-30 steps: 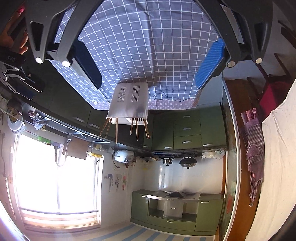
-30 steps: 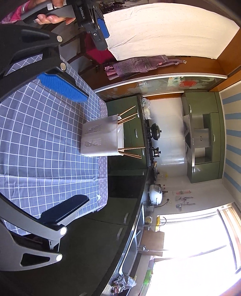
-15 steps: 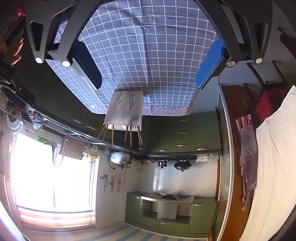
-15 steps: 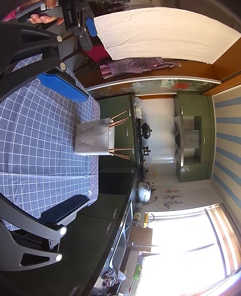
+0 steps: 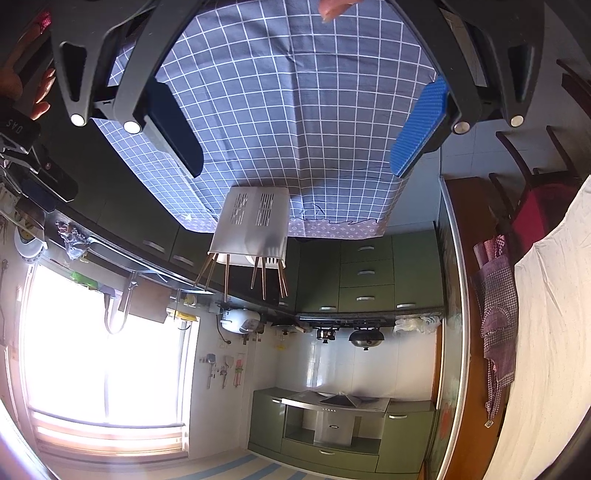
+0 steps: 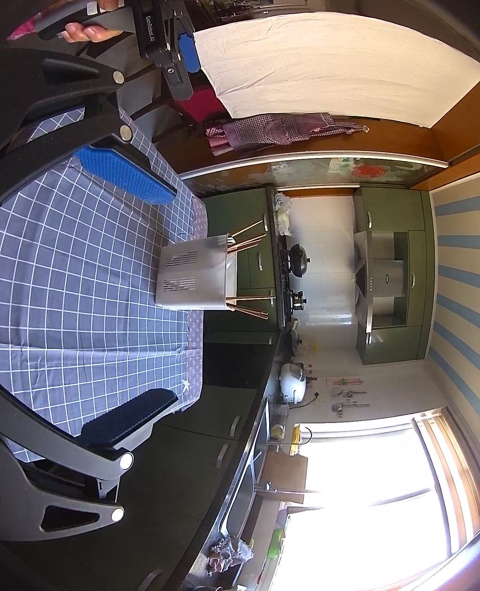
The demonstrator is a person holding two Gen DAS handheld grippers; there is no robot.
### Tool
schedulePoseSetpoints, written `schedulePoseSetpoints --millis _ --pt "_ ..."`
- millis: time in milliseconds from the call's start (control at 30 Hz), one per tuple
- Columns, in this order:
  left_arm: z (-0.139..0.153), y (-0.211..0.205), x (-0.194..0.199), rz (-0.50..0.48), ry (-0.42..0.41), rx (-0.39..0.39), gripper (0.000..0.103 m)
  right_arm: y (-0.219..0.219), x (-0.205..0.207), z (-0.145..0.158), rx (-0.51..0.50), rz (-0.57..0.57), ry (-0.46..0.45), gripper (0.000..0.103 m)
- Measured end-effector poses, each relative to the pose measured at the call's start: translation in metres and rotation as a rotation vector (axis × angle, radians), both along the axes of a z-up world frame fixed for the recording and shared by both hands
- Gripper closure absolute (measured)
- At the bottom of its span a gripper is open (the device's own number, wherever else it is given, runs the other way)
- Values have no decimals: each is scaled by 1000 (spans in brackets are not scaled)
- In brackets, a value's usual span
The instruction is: Organize utensils
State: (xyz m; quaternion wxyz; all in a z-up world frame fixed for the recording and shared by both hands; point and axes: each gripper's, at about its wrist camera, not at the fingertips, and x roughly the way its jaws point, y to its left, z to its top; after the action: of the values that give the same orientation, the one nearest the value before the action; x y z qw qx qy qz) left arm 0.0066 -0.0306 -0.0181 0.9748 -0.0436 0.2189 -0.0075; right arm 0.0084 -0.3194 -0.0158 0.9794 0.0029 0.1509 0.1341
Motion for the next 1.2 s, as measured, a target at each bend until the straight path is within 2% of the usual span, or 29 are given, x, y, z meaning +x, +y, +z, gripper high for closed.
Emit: schedulePoseSetpoints --millis 1200 --pt "-4 0 -1 19 9 10 7 2 12 -5 5 29 20 5"
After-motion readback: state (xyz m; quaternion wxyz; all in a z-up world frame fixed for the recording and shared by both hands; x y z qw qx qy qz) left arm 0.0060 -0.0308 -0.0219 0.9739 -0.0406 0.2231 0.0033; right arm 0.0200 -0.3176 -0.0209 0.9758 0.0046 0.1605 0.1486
